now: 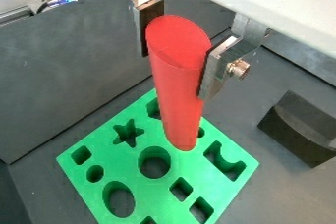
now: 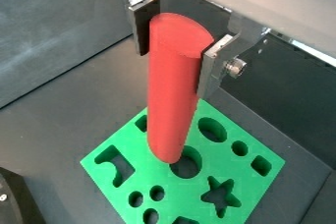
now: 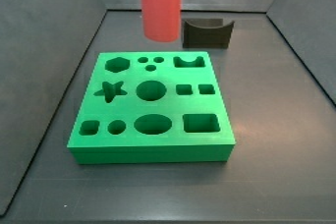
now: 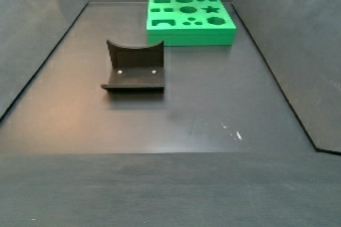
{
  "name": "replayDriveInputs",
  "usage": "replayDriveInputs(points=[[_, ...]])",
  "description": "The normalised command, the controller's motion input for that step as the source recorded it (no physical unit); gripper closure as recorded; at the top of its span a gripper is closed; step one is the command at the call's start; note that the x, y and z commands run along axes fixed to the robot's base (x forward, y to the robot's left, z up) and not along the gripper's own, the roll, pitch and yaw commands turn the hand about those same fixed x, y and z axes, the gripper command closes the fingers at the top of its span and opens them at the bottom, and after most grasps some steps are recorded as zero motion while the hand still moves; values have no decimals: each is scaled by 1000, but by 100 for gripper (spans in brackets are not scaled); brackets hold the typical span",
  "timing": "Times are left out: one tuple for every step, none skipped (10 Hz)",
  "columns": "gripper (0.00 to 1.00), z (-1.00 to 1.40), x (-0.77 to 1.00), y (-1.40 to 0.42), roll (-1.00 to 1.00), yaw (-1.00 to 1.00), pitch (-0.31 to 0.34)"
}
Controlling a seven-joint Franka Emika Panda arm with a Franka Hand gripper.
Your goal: Insert the oval object.
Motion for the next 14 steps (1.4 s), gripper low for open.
replayDriveInputs(points=[[100,-520,-169,-109,-81,54,-103],[100,-537,-151,-131,-257,97,-70],[100,-509,-169,-169,-270,57,-76],[100,-514,-54,-260,-254,94,-66],[100,-509,-91,-291,-251,111,-86],[100,-443,-177,-257,-171,131,-104],[100,-414,-117,-403,-171,323,-50],[100,-360,0,-434,-87,480,0],[100,-157,46,-511,0,549,23],[100,-109,83,-566,0,477,20],[100,-223,80,-591,0,406,0],[100,-269,31,-391,41,200,0],[100,-257,0,-157,81,234,0],[100,-271,51,-123,80,257,0]])
